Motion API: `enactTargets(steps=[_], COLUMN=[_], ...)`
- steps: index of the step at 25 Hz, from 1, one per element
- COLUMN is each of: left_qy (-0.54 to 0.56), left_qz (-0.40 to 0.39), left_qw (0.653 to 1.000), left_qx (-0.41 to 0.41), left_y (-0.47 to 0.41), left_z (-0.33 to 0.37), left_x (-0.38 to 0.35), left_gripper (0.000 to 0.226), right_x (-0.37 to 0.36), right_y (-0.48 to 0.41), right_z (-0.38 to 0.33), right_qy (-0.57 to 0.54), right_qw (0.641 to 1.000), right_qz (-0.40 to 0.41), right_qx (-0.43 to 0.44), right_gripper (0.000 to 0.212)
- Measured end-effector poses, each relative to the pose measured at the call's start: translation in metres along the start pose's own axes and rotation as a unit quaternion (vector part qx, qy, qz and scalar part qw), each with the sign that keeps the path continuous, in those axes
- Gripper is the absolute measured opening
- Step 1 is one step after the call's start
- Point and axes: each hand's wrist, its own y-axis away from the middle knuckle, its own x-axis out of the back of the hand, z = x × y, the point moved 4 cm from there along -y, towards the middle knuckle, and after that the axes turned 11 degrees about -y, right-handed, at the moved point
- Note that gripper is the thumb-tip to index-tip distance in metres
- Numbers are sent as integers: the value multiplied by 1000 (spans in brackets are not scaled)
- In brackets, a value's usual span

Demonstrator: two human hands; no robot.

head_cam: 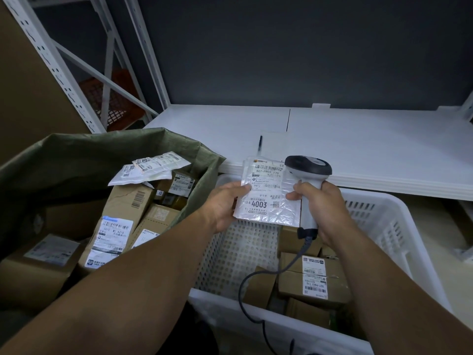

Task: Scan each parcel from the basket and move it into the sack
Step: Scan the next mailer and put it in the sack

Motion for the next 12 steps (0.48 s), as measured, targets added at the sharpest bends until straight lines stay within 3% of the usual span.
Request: enactTargets(steps=[6,12], left_qy=[20,48], left_qz=[117,180], left_qw=[993,982], left_qx=[-27,-23], left_y=[-8,-28], left_z=[1,-4], left_x=[10,24], left_gripper=[17,21], right_x=[-3,-16], right_y=[2,21], right_z=[-2,-19], right_qy=[4,-3], right_qw=[1000,996], right_qz=[0,-85], right_qx=[-8,-33], right_gripper=[4,7])
